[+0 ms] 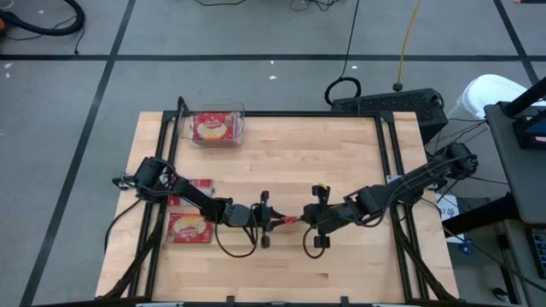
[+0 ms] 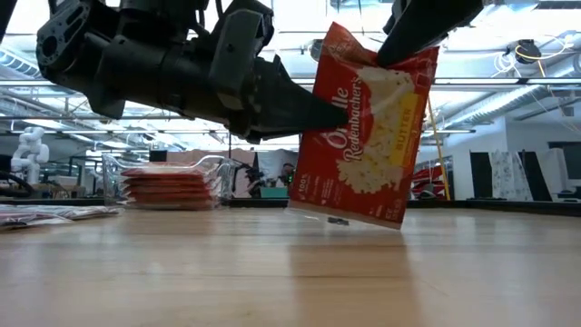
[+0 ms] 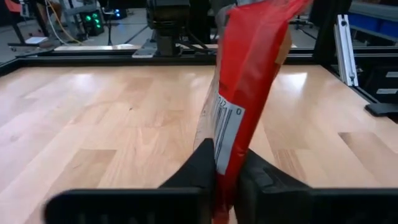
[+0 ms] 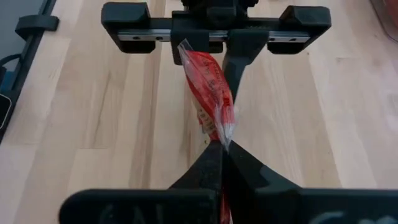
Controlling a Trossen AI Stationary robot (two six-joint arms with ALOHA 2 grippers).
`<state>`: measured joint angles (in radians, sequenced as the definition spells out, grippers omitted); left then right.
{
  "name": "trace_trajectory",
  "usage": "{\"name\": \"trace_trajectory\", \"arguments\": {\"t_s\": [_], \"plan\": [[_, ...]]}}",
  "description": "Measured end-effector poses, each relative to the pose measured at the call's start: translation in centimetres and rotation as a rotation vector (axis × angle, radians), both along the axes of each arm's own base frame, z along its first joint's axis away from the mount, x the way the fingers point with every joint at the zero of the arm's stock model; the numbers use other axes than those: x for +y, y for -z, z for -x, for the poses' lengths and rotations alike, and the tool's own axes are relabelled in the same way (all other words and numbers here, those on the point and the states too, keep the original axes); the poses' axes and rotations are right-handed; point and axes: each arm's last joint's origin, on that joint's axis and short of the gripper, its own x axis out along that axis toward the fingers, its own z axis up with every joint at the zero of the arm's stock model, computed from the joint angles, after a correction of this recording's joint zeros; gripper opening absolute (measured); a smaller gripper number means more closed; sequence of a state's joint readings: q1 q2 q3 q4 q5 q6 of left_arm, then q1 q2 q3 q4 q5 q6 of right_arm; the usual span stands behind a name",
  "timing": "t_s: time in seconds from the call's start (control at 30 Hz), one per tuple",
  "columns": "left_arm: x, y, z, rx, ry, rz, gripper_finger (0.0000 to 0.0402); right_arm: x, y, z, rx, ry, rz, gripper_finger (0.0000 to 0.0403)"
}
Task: Sort popcorn bags into baskets
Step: Put the red popcorn bag into the transparent bin
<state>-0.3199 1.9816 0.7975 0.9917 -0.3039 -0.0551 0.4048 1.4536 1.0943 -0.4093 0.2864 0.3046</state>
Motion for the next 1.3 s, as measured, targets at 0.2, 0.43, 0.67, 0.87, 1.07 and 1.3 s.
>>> {"name": "trace_trajectory", "arguments": {"t_s": [0.2,0.43,0.67,0.87,1.07,1.3], "plan": [[0.1,-0.6,0.2,0.014,0.005,-0.018,0.0034,0.0,-0.2,0.2,-0.013,0.028,0.000,0.0026],[1.7,-5.2,2.4,0.209,0.014,-0.047,0.0022,-0.2,-2.2,2.3,-0.066,0.110,0.083,0.0126],[4.7,-11.8,7.4,0.347,-0.040,-0.080,0.0030,-0.4,-1.3,4.5,-0.125,0.169,0.191,0.0174],[8.8,-18.6,10.4,0.523,-0.166,-0.141,0.0026,-0.7,3.6,5.6,-0.235,0.094,0.167,0.0171],[13.8,-23.6,12.6,0.721,-0.309,-0.177,0.0027,-1.0,6.7,6.5,-0.394,0.019,0.055,0.0169],[19.2,-25.2,14.9,0.862,-0.441,-0.202,0.0031,-0.7,7.9,7.4,-0.425,-0.004,-0.001,0.0169]]}}
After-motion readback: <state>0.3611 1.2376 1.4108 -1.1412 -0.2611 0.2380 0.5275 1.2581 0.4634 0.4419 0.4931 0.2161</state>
